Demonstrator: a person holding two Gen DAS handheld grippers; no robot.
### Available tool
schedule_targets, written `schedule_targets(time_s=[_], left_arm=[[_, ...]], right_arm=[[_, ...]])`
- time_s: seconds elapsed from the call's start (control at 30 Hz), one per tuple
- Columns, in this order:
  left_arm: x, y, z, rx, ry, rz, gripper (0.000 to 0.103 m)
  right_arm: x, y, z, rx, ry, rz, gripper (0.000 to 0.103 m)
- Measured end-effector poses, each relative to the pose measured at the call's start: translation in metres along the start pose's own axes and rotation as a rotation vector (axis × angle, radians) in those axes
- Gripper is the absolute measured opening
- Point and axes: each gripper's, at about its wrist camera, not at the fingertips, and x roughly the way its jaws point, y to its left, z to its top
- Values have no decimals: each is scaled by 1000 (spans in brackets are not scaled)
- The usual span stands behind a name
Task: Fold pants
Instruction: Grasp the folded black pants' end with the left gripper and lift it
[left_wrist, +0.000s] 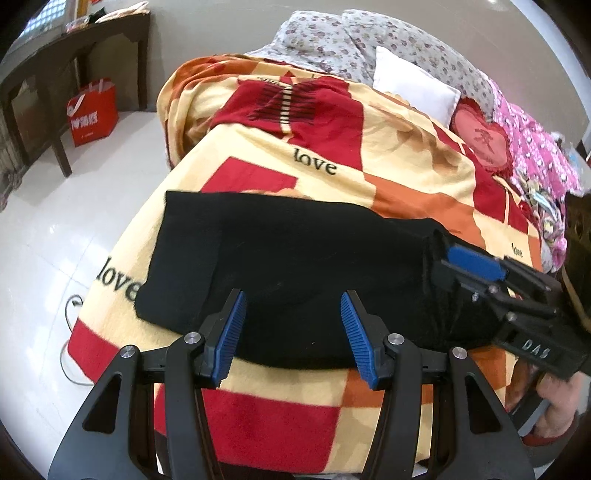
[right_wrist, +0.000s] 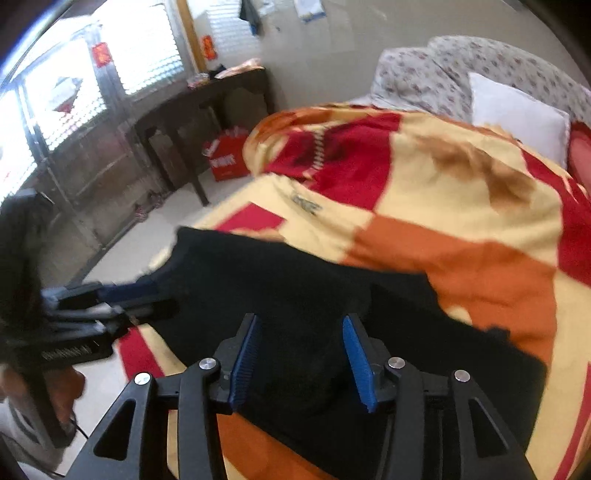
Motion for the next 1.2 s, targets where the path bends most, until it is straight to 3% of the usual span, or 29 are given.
schedule_targets(time_s=[0.2,0.3,0.6,0.83,1.2], left_arm=[[-13,25,-11,-80,-16,-15,55],[-18,44,-18,-157,-22,-31,68],[-11,77,-30,-305,9,-31,68],[4,68,-26,-313,32,-34,68],[15,65,-17,-317,-1,-23,76]], right_arm=[[29,26,23,-53,18,80,50],[45,37,33,-76,39,106,51],[94,61,59,-150,99,134,53],[119,62,70,-157,121,137,54],[166,74,84,-250,193,154,59]])
